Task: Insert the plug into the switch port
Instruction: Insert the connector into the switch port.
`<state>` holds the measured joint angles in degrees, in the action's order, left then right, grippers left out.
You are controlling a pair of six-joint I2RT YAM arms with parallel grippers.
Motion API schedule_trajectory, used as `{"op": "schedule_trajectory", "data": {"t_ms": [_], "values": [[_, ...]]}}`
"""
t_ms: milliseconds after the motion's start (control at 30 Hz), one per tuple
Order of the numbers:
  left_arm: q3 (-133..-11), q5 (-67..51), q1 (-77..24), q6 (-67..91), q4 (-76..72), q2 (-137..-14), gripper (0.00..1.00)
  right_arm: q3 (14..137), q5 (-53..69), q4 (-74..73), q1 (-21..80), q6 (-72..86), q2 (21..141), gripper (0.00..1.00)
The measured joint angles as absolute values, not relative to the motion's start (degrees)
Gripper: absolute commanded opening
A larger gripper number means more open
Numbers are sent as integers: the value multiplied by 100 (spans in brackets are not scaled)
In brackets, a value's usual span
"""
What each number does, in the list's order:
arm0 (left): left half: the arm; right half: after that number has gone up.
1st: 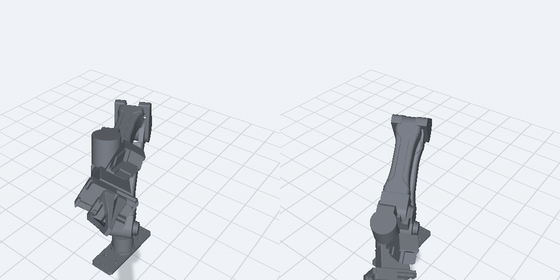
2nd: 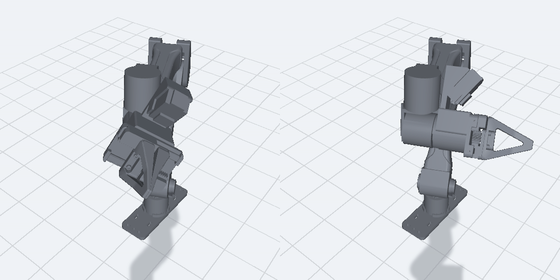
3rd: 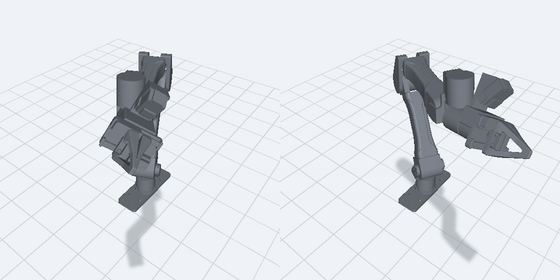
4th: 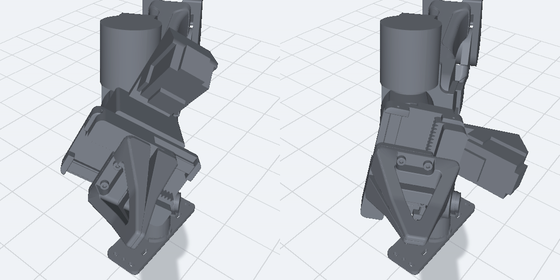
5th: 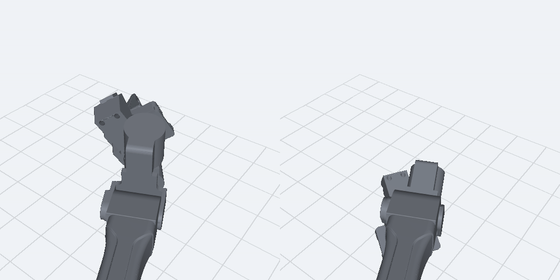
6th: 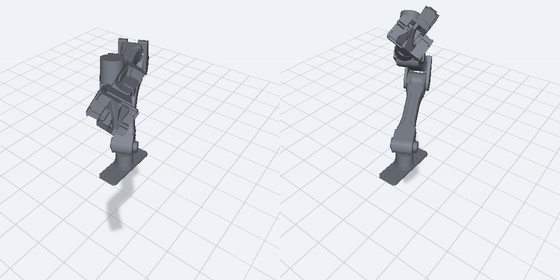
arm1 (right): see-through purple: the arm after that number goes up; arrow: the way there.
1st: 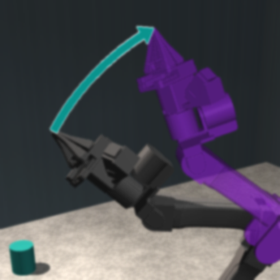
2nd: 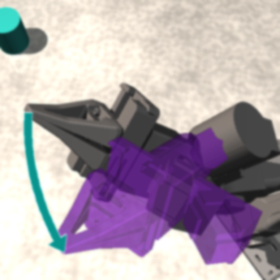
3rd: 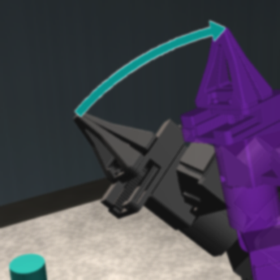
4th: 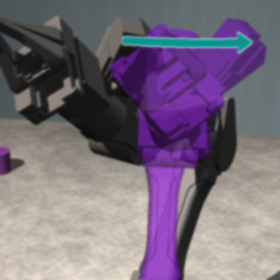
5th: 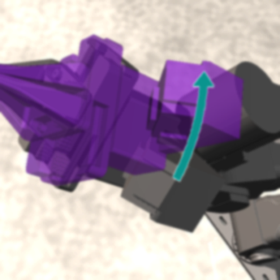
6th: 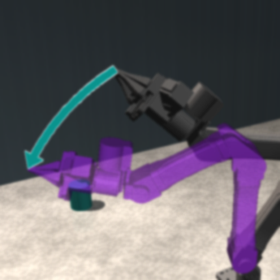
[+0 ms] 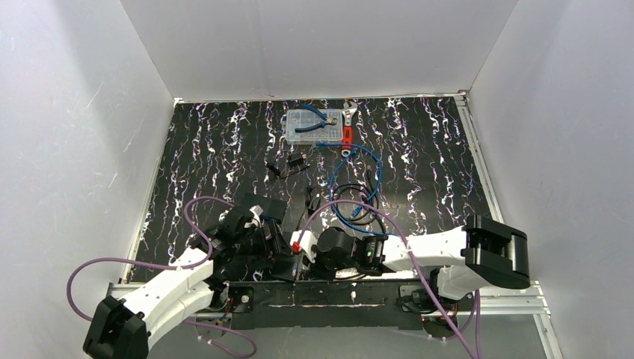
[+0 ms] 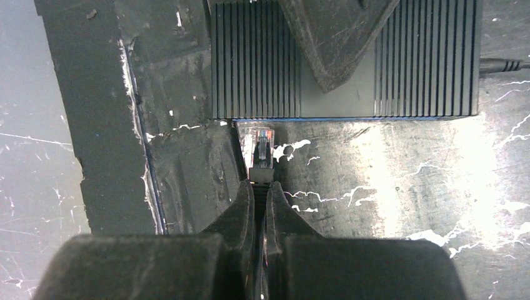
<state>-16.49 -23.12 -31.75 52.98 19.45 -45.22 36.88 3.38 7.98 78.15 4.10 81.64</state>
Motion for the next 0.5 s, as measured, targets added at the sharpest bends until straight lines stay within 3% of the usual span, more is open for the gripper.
{"op": "schedule_trajectory", "data": {"t_ms": [500], "values": [[-1632, -2400, -3175, 5245, 1768, -4742, 70, 3697, 535, 745, 7867, 381, 8475, 1]]}}
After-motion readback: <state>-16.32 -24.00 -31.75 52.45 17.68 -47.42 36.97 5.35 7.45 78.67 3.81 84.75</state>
